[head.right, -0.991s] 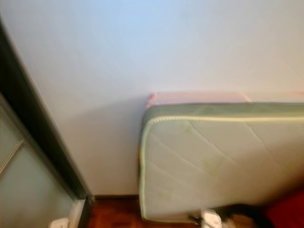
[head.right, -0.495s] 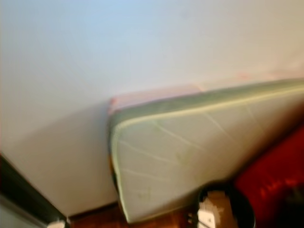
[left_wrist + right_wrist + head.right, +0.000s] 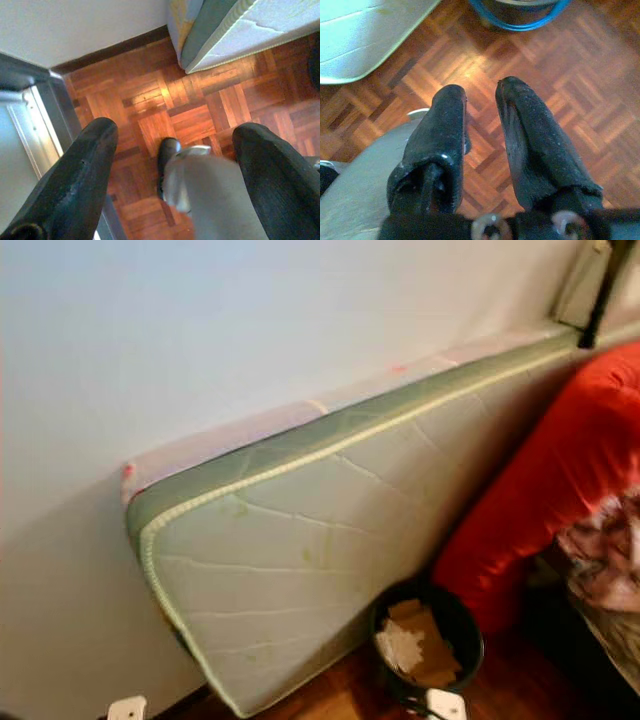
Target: Clean up the room
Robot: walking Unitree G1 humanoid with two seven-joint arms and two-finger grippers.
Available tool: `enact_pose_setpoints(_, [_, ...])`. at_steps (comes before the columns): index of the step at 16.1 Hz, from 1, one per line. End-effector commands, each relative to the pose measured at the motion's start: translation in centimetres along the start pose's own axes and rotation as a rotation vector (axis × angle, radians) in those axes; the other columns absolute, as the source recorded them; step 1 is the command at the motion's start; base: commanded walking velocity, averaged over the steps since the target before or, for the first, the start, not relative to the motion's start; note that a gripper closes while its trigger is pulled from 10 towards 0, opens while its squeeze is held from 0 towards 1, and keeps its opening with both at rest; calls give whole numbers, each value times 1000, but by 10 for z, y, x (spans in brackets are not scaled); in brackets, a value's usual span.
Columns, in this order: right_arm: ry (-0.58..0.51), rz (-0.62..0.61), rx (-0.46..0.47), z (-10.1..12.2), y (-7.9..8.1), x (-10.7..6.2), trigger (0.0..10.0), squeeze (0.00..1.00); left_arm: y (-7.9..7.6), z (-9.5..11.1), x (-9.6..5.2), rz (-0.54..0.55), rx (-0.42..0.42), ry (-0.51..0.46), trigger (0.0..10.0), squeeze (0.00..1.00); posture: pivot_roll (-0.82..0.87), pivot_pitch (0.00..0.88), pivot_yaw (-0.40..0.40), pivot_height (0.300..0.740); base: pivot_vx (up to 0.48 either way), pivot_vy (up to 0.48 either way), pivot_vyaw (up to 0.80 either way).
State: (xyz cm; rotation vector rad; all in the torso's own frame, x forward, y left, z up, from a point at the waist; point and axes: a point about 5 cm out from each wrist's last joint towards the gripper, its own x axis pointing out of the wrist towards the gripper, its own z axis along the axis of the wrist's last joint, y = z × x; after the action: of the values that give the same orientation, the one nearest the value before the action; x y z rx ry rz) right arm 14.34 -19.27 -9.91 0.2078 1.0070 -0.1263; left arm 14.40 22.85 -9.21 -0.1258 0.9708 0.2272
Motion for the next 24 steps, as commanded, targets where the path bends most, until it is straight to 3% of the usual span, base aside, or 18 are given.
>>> enact_pose_setpoints(1, [-159, 16, 118, 86, -5, 7, 10000, 0, -30, 38, 10, -35, 155, -57, 10000, 0, -59, 0, 3, 740, 0, 0, -800])
enact_pose_setpoints(5, [-160, 14, 100, 85, -7, 6, 10000, 0, -34, 40, 10, -40, 155, -72, 10000, 0, -62, 0, 1, 740, 0, 0, -800])
enact_pose_setpoints(11, [-167, -2, 123, 85, -8, 6, 10000, 0, -35, 42, 10, -38, 189, -91, 10000, 0, -61, 0, -2, 740, 0, 0, 0])
enact_pose_setpoints(15, [-176, -10, 133, 87, -8, 6, 10000, 0, -35, 39, 10, -36, 186, -79, 10000, 0, -66, 0, -9, 740, 0, -389, 0])
enact_pose_setpoints(21, [-177, -23, 130, 89, -9, 6, 10000, 0, -53, 56, 12, -53, 190, -110, 10000, 0, -65, 0, -10, 740, 0, -349, -400])
enact_pose_setpoints(24, [-178, -33, 133, 89, -9, 6, 10000, 0, -43, 50, 11, -45, 189, -108, 10000, 0, -66, 0, -8, 740, 0, -349, 0])
